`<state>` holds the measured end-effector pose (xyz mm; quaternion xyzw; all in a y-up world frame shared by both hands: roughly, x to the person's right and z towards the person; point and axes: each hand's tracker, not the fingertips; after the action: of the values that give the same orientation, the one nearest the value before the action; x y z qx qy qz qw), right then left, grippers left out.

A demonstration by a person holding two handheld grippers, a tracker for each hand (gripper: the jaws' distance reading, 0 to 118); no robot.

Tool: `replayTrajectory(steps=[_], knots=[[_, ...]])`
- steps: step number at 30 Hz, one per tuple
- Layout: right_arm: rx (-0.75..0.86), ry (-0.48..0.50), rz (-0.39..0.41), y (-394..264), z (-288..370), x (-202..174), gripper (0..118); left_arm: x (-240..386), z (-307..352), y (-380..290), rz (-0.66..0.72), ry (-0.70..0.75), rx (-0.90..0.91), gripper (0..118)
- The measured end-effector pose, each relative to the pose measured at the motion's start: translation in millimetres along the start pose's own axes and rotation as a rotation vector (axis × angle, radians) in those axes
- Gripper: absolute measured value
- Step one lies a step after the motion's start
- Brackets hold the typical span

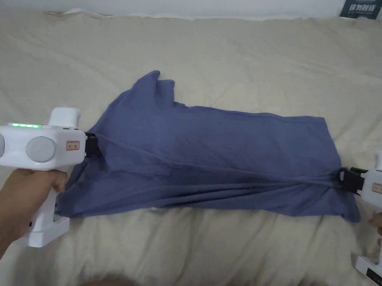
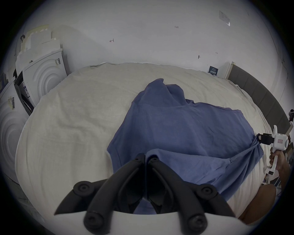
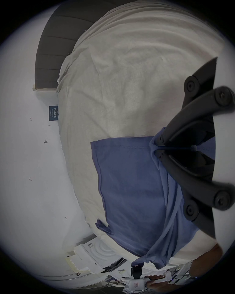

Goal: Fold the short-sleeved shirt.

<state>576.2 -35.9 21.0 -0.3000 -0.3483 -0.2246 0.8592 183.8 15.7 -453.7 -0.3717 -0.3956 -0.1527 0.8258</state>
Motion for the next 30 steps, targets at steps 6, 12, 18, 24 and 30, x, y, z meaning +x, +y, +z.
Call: replayTrajectory(steps=[6,12,18,24,30], knots=[[-0.003,-0.050,-0.030,7,-6,8,90,-15,-13,1,0.032,0.030,0.012,89],[0.133,-0.008,-0.069,13,53,26,108,-38,47,-11,0.047,0.062,0.124,93],[0.159,0.035,0.035,-59,128,19,66,-26,129,-104,-0.048,0.078,0.226,83],[0.101,0.041,0.068,-148,145,14,0,-12,151,-186,-0.007,0.051,0.156,0],[0.153,0.056,0.097,-144,164,-2,0,-1,163,-195,0.013,0.034,0.179,0]])
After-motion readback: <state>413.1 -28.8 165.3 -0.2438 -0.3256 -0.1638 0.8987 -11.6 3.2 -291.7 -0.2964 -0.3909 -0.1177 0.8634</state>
